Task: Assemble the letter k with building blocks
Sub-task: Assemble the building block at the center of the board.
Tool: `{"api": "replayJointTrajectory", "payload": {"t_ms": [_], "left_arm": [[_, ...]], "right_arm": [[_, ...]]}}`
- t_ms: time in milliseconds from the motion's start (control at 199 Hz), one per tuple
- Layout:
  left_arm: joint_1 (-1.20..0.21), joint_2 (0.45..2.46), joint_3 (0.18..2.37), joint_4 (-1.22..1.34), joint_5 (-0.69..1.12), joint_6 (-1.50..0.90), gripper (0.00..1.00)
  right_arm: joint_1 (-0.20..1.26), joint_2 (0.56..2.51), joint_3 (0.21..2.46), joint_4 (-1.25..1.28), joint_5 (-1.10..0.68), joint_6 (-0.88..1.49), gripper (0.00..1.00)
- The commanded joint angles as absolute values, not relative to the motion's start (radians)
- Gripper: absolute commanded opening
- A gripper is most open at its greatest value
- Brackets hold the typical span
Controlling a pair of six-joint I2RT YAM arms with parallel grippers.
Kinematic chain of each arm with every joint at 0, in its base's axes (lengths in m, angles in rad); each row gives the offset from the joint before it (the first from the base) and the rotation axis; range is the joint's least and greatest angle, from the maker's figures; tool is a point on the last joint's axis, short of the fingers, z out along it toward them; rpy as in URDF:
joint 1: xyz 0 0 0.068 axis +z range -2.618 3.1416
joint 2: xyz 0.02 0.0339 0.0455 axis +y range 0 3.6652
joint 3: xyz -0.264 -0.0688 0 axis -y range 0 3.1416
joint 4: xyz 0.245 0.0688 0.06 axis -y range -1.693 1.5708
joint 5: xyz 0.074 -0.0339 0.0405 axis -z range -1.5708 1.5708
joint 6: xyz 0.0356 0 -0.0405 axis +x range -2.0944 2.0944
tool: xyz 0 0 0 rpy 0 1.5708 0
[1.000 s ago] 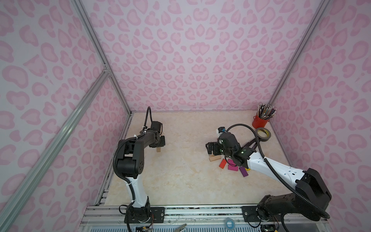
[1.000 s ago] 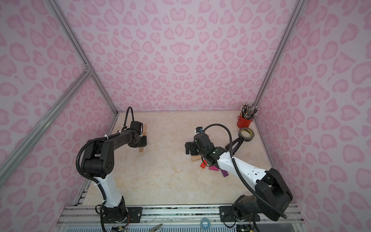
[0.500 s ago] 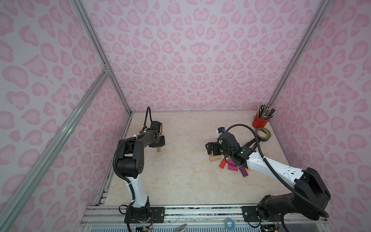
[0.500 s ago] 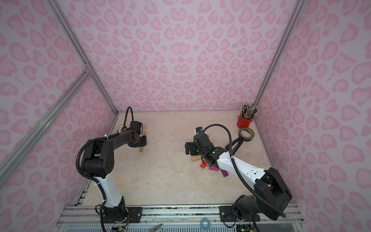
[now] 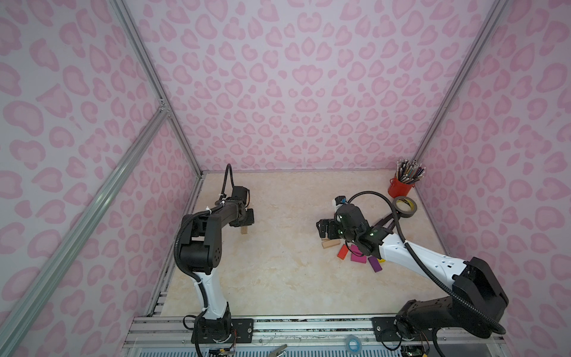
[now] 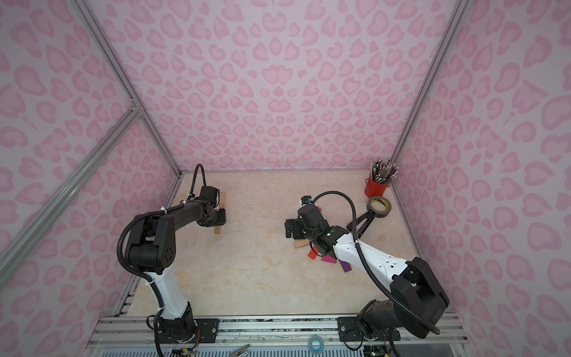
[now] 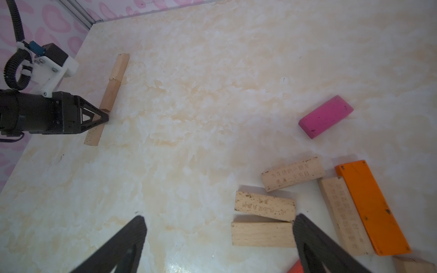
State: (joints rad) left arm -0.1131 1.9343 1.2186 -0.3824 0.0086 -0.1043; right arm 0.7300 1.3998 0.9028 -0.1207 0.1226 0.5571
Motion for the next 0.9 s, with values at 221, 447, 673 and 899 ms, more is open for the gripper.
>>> {"api": "replayJointTrajectory", "payload": {"t_ms": [221, 447, 673, 899], "left_arm": [[-0.115, 1.948, 1.221, -0.406, 0.03, -0.109, 0.32], [-0.115, 1.95, 1.223, -0.407, 0.031, -0.107, 0.32], [-0.115, 1.951, 1.224, -0.409, 0.03, -0.107, 0.35], [-0.117, 1.95, 1.224, -0.408, 0.035, -0.106, 0.32]], "right_arm": [[0.729, 1.404, 0.894, -0.115, 0.123, 0.561, 0.98], [0.729, 1.405, 0.89, -0.115, 0.123, 0.563, 0.98], [0.729, 1.406, 0.891, -0.115, 0.123, 0.562, 0.97], [0.729, 1.408, 0.891, -0.115, 0.121, 0.566, 0.97]]}}
